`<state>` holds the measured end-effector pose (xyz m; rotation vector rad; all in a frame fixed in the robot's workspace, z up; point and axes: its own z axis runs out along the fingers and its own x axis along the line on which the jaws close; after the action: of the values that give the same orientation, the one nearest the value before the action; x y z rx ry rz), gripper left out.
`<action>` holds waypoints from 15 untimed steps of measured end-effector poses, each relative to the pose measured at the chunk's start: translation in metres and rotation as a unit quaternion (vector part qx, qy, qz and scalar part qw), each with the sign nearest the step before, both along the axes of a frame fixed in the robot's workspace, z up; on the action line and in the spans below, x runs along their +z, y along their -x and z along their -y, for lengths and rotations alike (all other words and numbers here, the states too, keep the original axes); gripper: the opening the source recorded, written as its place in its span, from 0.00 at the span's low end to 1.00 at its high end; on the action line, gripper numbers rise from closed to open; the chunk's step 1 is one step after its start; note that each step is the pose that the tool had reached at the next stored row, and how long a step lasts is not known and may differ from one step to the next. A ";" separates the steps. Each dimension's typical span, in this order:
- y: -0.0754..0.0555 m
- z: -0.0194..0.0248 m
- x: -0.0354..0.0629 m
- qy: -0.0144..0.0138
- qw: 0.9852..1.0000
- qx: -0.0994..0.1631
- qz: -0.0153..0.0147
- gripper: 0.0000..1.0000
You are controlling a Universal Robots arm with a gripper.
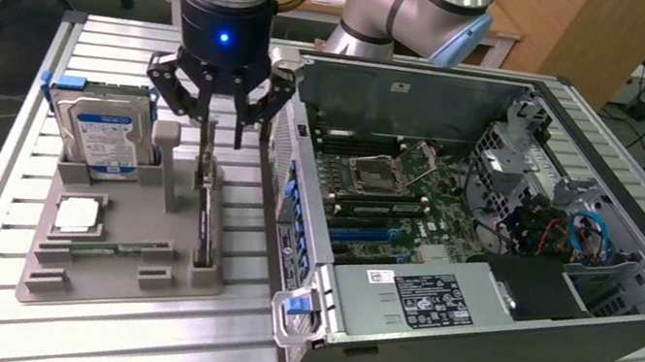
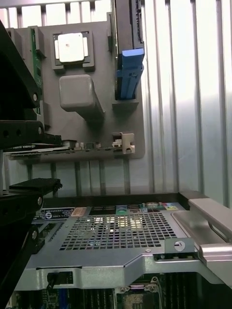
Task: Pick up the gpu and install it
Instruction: 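Pick up the gpu and move the gpu toward the slot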
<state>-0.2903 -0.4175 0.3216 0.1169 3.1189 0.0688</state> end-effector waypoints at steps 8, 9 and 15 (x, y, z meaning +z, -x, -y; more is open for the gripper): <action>0.001 0.0009 -0.0040 0.000 1.000 0.000 0.000 0.41; 0.001 0.0010 -0.0044 0.000 1.000 0.000 0.000 0.41; 0.002 0.0017 -0.0072 0.000 1.000 0.000 -0.001 0.41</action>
<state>-0.2924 -0.4192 0.3144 0.1170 3.1199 0.0686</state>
